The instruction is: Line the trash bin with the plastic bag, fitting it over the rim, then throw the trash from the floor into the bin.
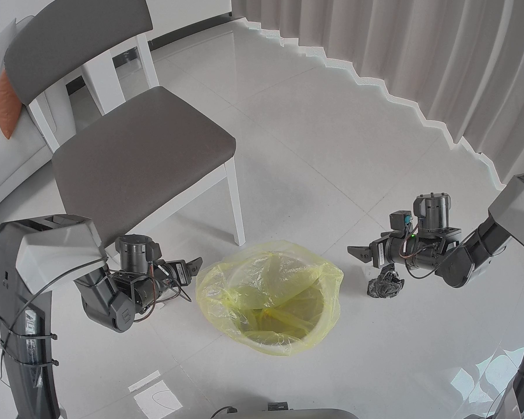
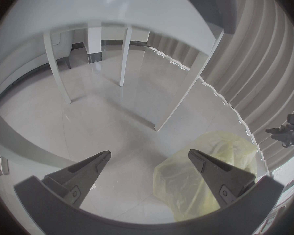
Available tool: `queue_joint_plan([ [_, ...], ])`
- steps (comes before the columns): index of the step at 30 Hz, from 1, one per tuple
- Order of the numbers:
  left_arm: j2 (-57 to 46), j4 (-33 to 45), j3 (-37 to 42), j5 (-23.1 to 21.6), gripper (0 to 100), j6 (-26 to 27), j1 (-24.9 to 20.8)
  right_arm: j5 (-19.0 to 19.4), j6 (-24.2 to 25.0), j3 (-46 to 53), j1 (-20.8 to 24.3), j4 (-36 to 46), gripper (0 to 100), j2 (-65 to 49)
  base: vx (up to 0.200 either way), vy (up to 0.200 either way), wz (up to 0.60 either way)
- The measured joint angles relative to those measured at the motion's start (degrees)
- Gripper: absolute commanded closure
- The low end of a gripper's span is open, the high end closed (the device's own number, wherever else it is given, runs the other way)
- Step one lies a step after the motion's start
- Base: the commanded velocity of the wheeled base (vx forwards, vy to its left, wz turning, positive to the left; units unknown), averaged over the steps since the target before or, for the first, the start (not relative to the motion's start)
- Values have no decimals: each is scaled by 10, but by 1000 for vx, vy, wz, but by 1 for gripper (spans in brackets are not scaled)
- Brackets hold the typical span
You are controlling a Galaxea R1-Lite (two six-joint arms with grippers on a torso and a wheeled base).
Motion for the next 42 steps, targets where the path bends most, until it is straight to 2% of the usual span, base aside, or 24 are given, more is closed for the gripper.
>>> queue_joint_plan([
  [11,-84,-11,66,-2,0,11,-19,9,1,-157,46,163,0,51,0,0,0],
  [21,-103,-74,130,-1,0,13,-40,22,1,-307,62,267,0,125,0,0,0],
  [27,-106,-78,144,-2,0,13,-39,37,1,-362,64,287,0,164,0,0,0],
  [39,-95,-78,133,-2,0,14,-42,54,-5,-399,65,291,0,217,0,0,0],
  [40,-95,-78,133,-2,0,14,-41,55,-5,-400,65,291,100,218,0,0,0],
  [42,-95,-79,134,-2,0,13,-40,55,-4,-402,65,290,100,219,0,0,0],
])
